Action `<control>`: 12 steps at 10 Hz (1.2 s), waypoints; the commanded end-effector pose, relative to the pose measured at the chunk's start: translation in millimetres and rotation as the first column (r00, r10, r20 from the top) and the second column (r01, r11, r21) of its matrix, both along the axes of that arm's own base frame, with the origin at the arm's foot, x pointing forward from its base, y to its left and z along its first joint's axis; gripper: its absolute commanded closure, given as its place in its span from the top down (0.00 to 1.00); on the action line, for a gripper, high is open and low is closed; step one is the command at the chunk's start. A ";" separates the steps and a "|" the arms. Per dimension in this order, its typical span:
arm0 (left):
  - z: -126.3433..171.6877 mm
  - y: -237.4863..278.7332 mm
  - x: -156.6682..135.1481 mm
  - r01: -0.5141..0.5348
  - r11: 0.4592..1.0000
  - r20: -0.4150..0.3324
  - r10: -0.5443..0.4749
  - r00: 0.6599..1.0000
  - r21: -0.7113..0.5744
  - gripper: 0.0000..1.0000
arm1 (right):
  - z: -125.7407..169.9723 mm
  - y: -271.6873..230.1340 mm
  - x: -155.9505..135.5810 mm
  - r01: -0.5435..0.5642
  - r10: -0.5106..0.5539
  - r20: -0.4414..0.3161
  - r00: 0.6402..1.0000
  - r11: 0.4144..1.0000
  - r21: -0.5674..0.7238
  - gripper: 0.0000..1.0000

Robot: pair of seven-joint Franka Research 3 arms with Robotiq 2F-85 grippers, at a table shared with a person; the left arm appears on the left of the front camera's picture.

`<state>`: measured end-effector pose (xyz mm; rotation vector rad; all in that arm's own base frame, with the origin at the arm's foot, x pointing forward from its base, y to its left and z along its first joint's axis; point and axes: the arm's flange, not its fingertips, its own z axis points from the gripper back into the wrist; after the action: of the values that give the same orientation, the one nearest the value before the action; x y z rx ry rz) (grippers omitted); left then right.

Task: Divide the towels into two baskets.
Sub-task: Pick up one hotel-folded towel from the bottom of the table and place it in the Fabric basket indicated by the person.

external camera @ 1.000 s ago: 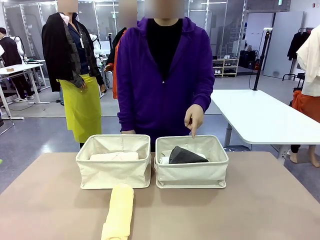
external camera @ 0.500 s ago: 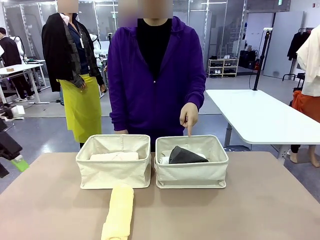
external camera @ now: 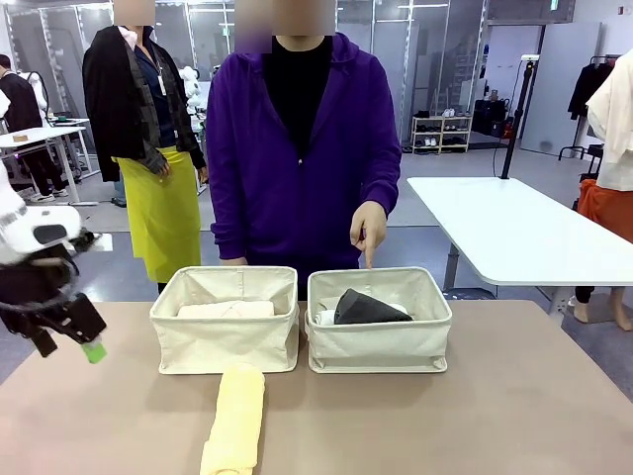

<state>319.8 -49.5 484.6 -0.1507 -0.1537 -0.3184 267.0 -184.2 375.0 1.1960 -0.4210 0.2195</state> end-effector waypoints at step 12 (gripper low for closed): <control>7.4 -77.2 25.3 -0.095 0.994 -0.053 0.093 0.994 -0.051 1.00 | 4.4 -0.4 -0.6 0.005 -0.005 0.009 1.000 1.000 0.014 1.00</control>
<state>332.5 -100.7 485.0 -0.1851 -0.1782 -0.2691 266.7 -184.5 374.9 1.1966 -0.4208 0.2182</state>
